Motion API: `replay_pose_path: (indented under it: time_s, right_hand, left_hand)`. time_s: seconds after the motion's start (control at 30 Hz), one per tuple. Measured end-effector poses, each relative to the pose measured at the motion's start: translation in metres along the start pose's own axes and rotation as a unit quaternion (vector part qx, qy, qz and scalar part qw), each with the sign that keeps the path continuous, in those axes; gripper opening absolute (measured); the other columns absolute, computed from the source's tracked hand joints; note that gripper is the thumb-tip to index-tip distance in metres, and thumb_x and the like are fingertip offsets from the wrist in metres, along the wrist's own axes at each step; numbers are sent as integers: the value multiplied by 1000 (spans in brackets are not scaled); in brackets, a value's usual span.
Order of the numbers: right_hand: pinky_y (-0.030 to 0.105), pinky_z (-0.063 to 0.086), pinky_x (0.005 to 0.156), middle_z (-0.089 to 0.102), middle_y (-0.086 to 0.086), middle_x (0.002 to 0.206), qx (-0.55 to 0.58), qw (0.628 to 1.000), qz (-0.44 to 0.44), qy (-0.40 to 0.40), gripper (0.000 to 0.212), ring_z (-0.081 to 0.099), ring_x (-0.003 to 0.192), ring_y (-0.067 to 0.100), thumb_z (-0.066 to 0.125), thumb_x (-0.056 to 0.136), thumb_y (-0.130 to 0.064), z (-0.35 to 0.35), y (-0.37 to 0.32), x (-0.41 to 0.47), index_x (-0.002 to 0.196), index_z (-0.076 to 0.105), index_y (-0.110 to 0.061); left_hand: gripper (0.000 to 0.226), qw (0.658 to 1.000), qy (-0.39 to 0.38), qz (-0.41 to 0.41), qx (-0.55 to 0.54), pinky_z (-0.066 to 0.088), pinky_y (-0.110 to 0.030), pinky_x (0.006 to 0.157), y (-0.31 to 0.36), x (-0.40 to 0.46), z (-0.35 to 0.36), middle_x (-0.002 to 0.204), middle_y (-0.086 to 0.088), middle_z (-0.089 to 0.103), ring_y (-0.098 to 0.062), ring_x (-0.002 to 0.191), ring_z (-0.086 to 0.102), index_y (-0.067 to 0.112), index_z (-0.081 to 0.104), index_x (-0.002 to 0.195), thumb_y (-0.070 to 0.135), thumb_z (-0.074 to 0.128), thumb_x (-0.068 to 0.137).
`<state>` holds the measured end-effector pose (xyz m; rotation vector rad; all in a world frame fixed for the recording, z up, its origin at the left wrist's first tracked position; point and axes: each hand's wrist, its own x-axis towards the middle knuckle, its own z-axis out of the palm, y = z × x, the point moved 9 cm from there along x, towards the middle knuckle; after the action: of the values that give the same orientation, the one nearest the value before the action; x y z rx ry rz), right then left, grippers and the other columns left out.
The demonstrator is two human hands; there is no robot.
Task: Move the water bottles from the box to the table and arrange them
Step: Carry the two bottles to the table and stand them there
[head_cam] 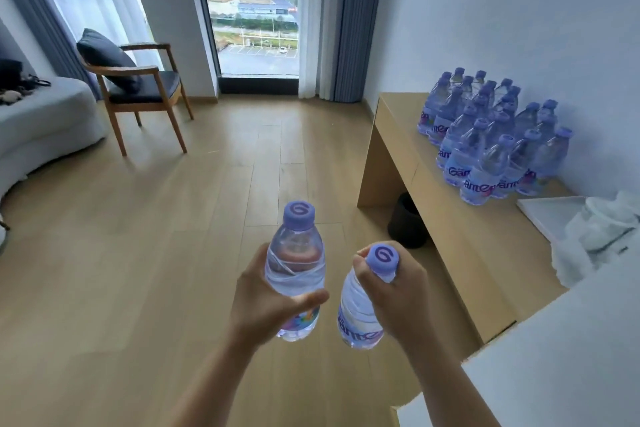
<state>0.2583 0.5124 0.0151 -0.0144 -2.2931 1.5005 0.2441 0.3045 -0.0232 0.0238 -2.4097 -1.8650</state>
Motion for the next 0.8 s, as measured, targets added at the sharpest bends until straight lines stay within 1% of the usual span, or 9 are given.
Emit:
replay_pose_path:
  time_s: [0.17, 0.2, 0.3, 0.37, 0.47, 0.57, 0.63, 0.7, 0.8]
  right_hand:
    - [17, 43, 57, 62, 7, 64, 23, 999, 10, 20, 29, 56, 61, 14, 61, 70, -41, 35, 27, 96, 69, 61, -12]
    - [15, 43, 57, 62, 5, 64, 23, 999, 9, 22, 28, 56, 62, 12, 60, 70, -42, 43, 34, 120, 69, 60, -14]
    - [20, 46, 58, 62, 3, 65, 32, 999, 16, 16, 19, 56, 62, 13, 62, 72, -33, 63, 56, 190, 70, 60, -15]
    - [22, 47, 59, 62, 1, 66, 30, 999, 12, 5, 20, 57, 63, 13, 63, 73, -33, 76, 69, 242, 73, 61, -12]
    - [13, 45, 58, 63, 1, 68, 29, 1000, -1, 6, 21, 57, 64, 11, 62, 72, -33, 88, 76, 317, 75, 60, -12]
    - [7, 41, 57, 63, 3, 67, 28, 999, -5, 18, 18, 56, 63, 11, 65, 74, -27, 96, 88, 385, 74, 60, -9]
    - [7, 41, 57, 63, 6, 67, 21, 999, -3, 24, 15, 55, 63, 12, 70, 77, -18, 101, 98, 422, 73, 60, -7]
    - [7, 41, 57, 62, 6, 66, 23, 999, 7, 40, 16, 55, 62, 12, 71, 76, -17, 105, 113, 457, 73, 61, -6]
    - [6, 41, 57, 63, 6, 66, 7, 998, 23, 61, 12, 55, 62, 11, 73, 77, -10, 116, 140, 508, 73, 63, -6]
  left_hand:
    - [68, 1000, -16, -9, 10, 56, -40, 81, -19, 105, 12, 90, 11, 72, -8, 84, 69, 31, 62, 97, 46, 83, 34]
    - [68, 1000, -18, -10, 12, 56, -40, 81, -22, 132, 17, 90, 11, 72, -8, 83, 69, 30, 62, 98, 45, 83, 34]
    - [68, 1000, -20, -9, 9, 57, -40, 80, -22, 210, 31, 90, 10, 72, -8, 82, 69, 30, 62, 97, 43, 84, 34]
    - [68, 1000, -25, -8, 7, 56, -39, 80, -21, 264, 44, 91, 9, 72, -8, 82, 69, 30, 62, 97, 42, 83, 34]
    - [68, 1000, -31, -5, 4, 55, -32, 77, -11, 337, 60, 91, 10, 72, -7, 82, 69, 29, 62, 98, 42, 83, 34]
    - [70, 999, -34, -8, -3, 54, -29, 76, -12, 404, 75, 92, 8, 72, -7, 83, 69, 27, 62, 99, 40, 83, 34]
    - [72, 999, -41, -8, -11, 54, -30, 76, -13, 443, 85, 93, 8, 71, -9, 83, 69, 28, 60, 100, 40, 83, 33]
    - [75, 999, -48, -5, -15, 54, -29, 74, -15, 484, 95, 93, 11, 70, -8, 82, 69, 31, 57, 101, 39, 82, 31]
    - [81, 997, -73, 12, -22, 51, -23, 72, -17, 551, 117, 95, 17, 68, -4, 81, 68, 36, 53, 106, 38, 81, 30]
